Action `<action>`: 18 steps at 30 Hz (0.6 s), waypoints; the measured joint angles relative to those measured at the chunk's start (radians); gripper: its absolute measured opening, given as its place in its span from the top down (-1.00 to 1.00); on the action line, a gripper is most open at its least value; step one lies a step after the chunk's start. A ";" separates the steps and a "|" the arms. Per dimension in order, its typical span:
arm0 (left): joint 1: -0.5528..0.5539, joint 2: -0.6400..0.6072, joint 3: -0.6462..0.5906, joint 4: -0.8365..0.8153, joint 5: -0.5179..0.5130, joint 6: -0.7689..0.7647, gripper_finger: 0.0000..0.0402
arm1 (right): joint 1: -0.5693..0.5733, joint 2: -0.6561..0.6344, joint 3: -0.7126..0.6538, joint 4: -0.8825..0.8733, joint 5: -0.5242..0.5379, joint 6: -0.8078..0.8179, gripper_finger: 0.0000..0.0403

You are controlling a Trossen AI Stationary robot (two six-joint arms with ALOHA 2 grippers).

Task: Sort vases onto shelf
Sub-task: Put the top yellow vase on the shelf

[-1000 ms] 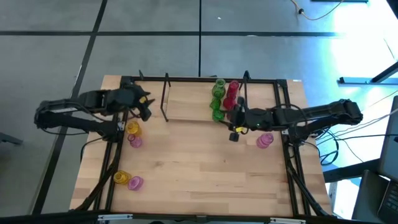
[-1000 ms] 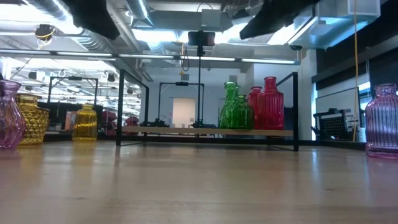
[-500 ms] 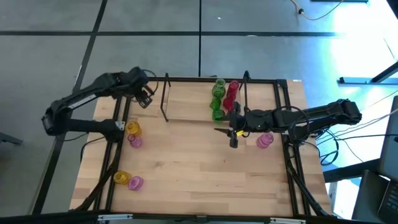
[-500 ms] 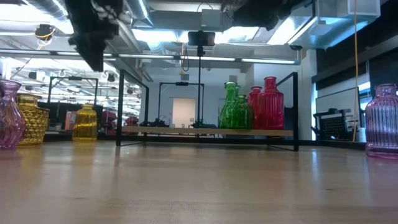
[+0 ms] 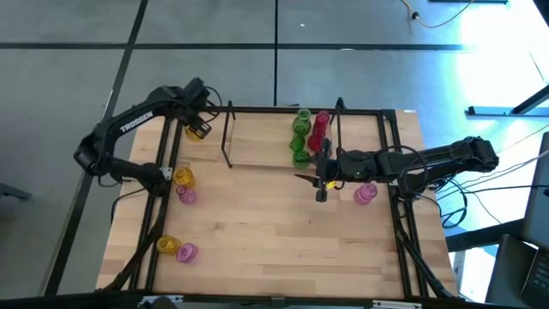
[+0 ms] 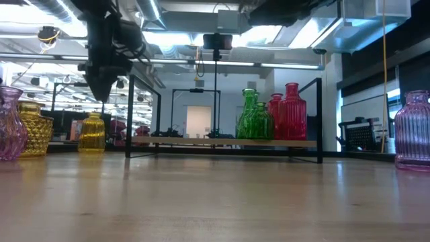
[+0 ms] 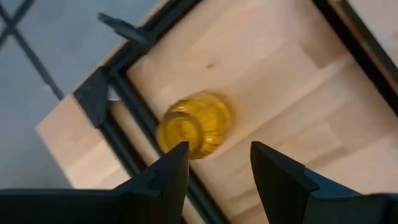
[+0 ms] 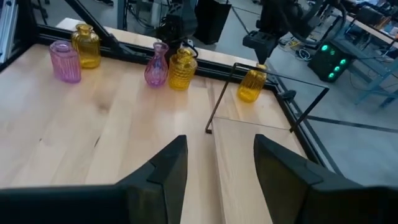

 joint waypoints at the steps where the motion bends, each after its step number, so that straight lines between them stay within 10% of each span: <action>1: 0.001 0.005 0.000 0.000 0.010 0.003 0.18 | 0.000 0.000 0.000 0.003 0.001 0.000 0.18; 18: 0.098 0.080 -0.005 0.038 0.037 0.023 0.18 | 0.000 0.000 0.000 0.009 0.007 0.000 0.18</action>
